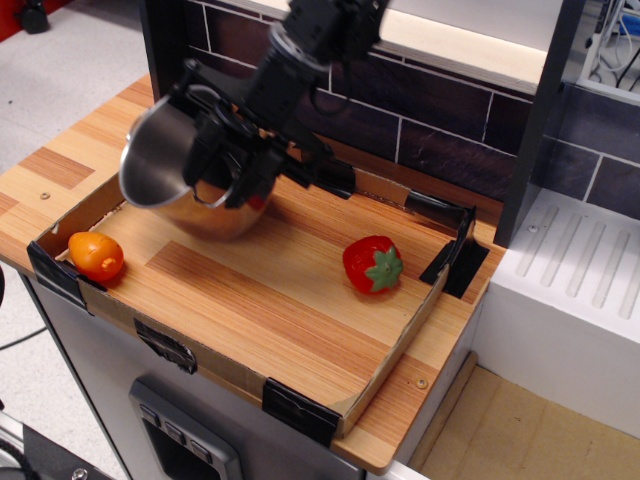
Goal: Upright metal pot
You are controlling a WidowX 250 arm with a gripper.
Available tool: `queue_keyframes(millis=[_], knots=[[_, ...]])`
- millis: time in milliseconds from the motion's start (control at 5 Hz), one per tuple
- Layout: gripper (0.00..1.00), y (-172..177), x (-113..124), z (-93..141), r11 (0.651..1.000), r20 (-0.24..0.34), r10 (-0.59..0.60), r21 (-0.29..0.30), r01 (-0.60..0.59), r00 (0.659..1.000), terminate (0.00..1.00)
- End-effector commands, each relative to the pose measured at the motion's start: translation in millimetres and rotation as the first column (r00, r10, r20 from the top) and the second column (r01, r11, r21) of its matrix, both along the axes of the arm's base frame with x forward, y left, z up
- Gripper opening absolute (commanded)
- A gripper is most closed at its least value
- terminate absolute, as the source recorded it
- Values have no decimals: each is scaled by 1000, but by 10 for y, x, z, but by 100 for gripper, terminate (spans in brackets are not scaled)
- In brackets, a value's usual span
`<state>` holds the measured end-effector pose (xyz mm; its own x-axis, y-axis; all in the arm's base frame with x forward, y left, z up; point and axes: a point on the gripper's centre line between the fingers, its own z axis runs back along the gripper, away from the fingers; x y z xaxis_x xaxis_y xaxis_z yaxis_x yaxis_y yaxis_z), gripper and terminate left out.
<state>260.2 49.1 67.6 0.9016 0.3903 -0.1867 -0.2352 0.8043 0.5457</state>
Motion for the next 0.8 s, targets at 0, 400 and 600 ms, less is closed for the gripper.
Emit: queue_keyframes(millis=[0, 400, 600], knots=[[0, -81, 81, -10, 1000, -6, -1, 1, 1, 1000, 0], [100, -92, 170, 106, 992, 92, -61, -106, 70, 994, 0], [100, -57, 226, 184, 987, 185, -70, -133, 96, 980, 0]])
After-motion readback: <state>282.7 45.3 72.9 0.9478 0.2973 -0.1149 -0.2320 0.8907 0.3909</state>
